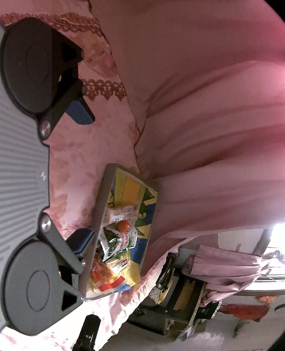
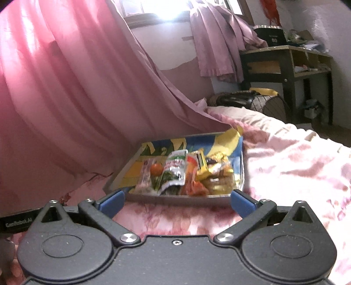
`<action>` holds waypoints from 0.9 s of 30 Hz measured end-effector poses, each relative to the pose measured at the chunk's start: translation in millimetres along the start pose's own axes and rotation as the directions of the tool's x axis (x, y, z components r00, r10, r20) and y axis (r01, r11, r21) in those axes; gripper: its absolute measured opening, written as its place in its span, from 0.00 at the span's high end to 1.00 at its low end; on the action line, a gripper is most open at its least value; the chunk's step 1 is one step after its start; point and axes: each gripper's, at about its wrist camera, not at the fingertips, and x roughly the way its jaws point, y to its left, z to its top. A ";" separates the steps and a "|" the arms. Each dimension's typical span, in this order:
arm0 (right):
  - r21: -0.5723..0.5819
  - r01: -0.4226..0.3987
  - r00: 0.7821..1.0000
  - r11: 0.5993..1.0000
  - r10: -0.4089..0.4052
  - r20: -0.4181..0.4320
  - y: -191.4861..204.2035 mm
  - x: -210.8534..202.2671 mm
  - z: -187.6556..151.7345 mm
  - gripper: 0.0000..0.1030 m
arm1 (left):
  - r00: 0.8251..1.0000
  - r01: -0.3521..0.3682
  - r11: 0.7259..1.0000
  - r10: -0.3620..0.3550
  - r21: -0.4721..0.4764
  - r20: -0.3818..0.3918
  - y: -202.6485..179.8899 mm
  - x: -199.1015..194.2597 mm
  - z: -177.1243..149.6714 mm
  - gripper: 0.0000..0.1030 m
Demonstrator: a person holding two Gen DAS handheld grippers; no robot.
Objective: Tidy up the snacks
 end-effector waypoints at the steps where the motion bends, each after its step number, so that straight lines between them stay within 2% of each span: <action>1: -0.001 0.003 1.000 1.000 -0.003 -0.004 1.0 -2.8 -3.2 0.01 | 1.000 0.000 1.000 0.000 0.003 0.001 0.2 -3.4 -2.2 0.00; 12: -0.040 0.012 1.000 0.999 -0.013 -0.013 9.1 -17.4 -16.5 0.01 | 1.000 0.001 1.000 -0.001 -0.001 -0.004 6.5 -24.4 -21.8 0.00; 27: -0.047 0.012 1.000 0.999 -0.012 -0.019 11.2 -18.8 -19.1 0.01 | 1.000 -0.002 1.000 0.002 -0.020 -0.004 10.2 -26.7 -23.1 0.00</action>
